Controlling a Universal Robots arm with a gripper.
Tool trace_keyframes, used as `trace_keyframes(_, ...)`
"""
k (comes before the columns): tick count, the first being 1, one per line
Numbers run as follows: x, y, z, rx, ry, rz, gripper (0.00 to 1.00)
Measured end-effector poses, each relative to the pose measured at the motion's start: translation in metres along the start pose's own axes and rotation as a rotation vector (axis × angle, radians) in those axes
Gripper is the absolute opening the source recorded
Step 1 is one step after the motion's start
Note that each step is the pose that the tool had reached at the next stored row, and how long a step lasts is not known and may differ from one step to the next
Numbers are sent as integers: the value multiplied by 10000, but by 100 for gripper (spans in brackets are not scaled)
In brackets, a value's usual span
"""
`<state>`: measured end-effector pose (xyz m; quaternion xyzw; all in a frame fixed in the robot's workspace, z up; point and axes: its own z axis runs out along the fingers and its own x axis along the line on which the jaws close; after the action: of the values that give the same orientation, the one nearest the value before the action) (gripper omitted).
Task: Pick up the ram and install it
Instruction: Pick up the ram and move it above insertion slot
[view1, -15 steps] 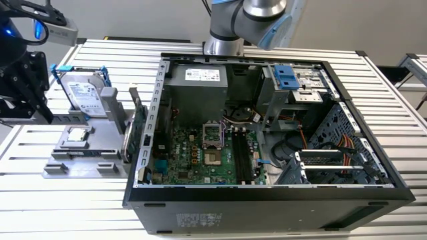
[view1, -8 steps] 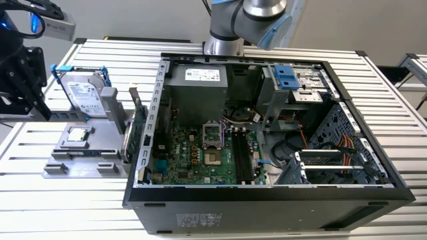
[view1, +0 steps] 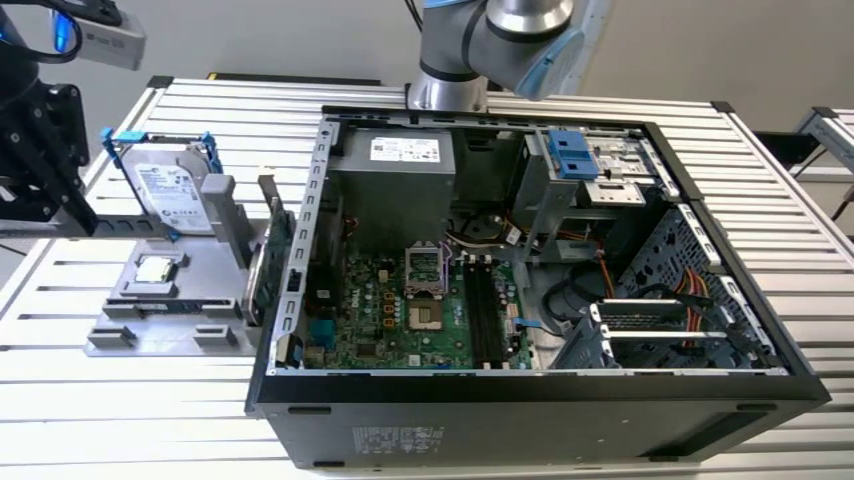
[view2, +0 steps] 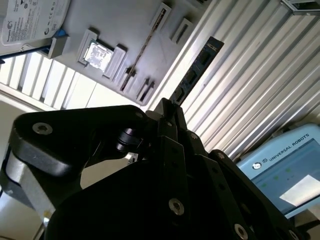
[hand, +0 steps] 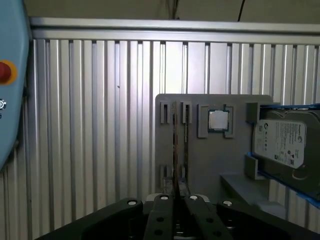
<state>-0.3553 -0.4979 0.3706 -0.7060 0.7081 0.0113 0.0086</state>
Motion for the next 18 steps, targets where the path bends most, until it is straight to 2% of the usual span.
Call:
trace_keyframes(7,-2,1,-55,6,-1,2,0)
trace_keyframes(18,-2,1,-60,22,0,1,0)
